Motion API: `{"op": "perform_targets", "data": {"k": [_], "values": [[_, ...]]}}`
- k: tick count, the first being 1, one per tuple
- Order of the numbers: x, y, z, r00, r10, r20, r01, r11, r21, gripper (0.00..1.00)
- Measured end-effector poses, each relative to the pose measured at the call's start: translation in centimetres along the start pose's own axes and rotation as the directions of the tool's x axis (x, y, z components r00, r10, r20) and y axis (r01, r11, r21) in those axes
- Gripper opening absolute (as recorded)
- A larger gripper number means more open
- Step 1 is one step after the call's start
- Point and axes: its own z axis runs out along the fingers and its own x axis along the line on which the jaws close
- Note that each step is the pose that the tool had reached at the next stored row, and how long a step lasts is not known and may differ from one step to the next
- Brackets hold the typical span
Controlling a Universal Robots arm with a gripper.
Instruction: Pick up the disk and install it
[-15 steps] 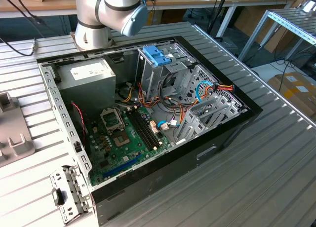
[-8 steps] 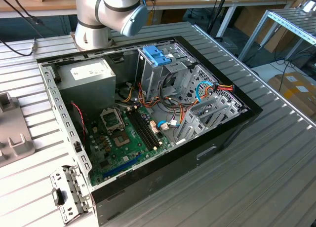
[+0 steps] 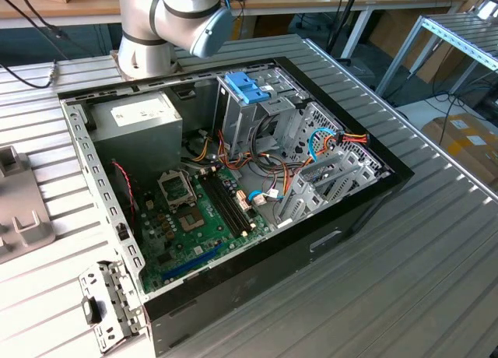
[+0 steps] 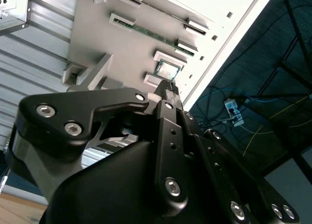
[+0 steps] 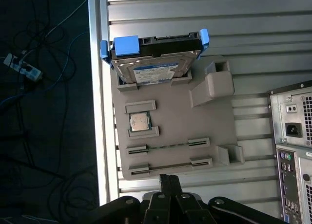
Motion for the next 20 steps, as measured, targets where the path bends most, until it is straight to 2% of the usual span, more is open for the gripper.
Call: {"op": "perform_targets", "data": {"k": [5,10,20], "values": [[0.08,0.19,0.03,1.0,0.0,0.0,0.0,1.0,0.0,0.11],[0.17,0.82,0.11,1.0,0.0,0.0001,0.0,1.0,-0.0001,0.11],[0.26,1.7,0.26,1.0,0.0,0.0,0.0,1.0,0.0,0.11]]}}
